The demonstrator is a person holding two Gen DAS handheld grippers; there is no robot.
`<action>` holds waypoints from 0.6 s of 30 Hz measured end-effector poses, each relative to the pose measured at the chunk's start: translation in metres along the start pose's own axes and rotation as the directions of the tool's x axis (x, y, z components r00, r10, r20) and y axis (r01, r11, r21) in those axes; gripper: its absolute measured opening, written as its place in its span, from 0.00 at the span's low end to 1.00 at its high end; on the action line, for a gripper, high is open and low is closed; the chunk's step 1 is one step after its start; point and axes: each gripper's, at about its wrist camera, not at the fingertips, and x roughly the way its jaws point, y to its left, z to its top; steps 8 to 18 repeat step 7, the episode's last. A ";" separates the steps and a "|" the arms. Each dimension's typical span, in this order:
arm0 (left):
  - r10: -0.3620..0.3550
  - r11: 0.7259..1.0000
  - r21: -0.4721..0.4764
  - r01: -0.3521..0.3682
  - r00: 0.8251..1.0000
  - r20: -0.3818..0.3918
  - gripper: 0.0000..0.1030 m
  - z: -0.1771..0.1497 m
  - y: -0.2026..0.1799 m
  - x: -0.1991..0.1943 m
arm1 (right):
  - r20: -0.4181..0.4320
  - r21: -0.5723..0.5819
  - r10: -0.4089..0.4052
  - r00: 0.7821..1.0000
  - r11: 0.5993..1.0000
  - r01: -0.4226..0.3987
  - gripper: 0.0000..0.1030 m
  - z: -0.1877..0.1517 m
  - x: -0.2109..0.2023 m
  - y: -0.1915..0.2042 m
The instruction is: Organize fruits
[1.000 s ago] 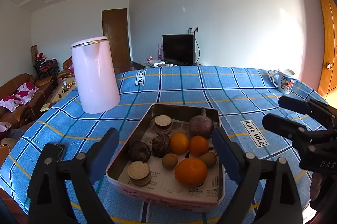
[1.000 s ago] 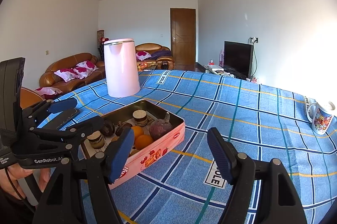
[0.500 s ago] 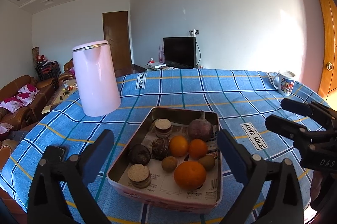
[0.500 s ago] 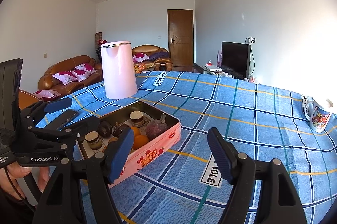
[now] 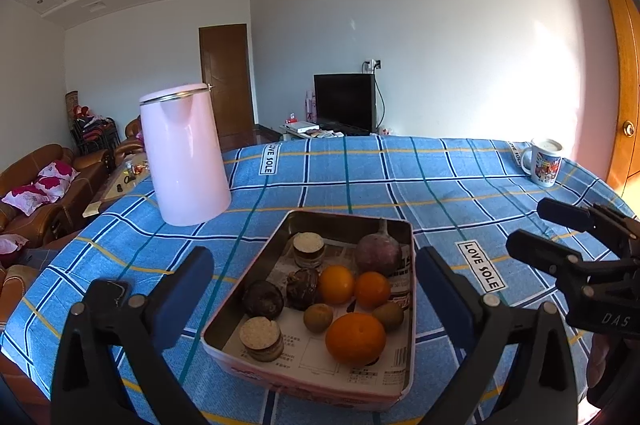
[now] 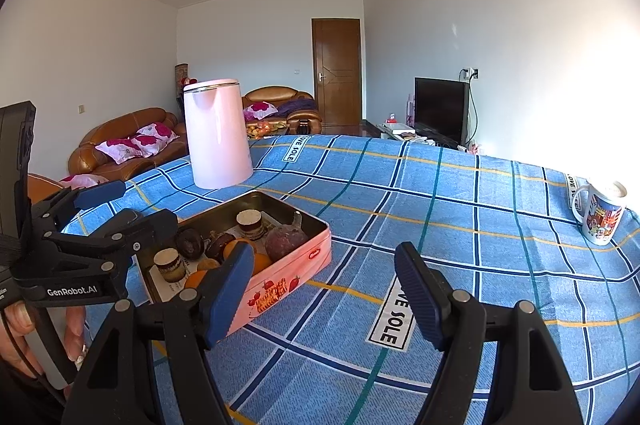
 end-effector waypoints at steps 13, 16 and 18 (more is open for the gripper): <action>-0.005 1.000 0.010 0.005 1.000 0.002 1.00 -0.001 -0.002 0.001 | -0.004 0.006 -0.003 1.000 1.000 0.003 0.72 -0.002 -0.001 -0.004; -0.005 1.000 0.010 0.005 1.000 0.002 1.00 -0.001 -0.002 0.001 | -0.004 0.006 -0.003 1.000 1.000 0.003 0.72 -0.002 -0.001 -0.004; -0.005 1.000 0.010 0.005 1.000 0.002 1.00 -0.001 -0.002 0.001 | -0.004 0.006 -0.003 1.000 1.000 0.003 0.72 -0.002 -0.001 -0.004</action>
